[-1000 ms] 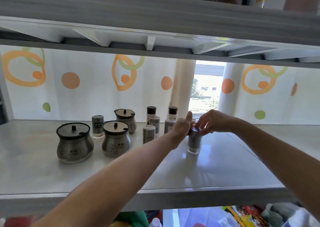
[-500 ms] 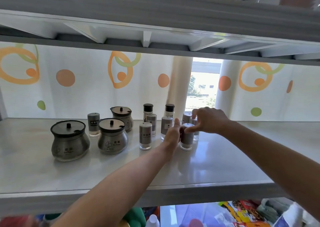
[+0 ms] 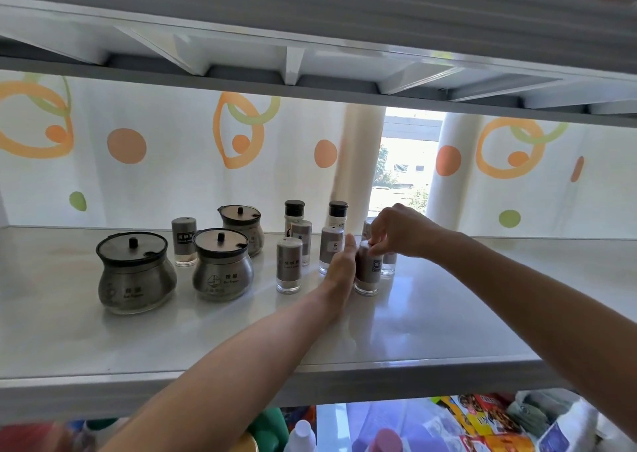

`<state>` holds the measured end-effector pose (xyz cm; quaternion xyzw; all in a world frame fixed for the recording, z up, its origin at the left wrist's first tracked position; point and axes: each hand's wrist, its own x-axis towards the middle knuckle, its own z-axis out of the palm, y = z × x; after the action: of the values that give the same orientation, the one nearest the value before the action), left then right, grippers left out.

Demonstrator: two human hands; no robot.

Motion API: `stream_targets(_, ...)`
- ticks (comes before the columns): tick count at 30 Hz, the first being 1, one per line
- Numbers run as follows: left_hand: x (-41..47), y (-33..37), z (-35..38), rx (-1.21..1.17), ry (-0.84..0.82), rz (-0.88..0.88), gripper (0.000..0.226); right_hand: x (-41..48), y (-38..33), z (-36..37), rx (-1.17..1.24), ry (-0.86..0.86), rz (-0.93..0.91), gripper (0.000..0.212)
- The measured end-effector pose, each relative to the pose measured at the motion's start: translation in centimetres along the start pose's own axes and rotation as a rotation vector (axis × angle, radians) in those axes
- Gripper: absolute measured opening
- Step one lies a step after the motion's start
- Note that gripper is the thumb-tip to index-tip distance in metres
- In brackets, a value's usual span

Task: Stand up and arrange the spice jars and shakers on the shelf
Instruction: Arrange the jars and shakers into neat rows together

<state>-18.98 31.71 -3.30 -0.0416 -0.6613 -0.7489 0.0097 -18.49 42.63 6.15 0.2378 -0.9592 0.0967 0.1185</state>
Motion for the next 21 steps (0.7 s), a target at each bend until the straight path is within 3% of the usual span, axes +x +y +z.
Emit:
stream_targets(10,-0.7,0.4,0.3,-0.012,-0.004,0.002,0.059,-0.7,-0.7,0.0,-0.079,0.042,0.058,0.026)
stream_targets(21,-0.5,2.5,-0.3,0.027,-0.099,-0.025,0.074,-0.9,-0.5,-1.8,-0.087,-0.007,0.113,0.029)
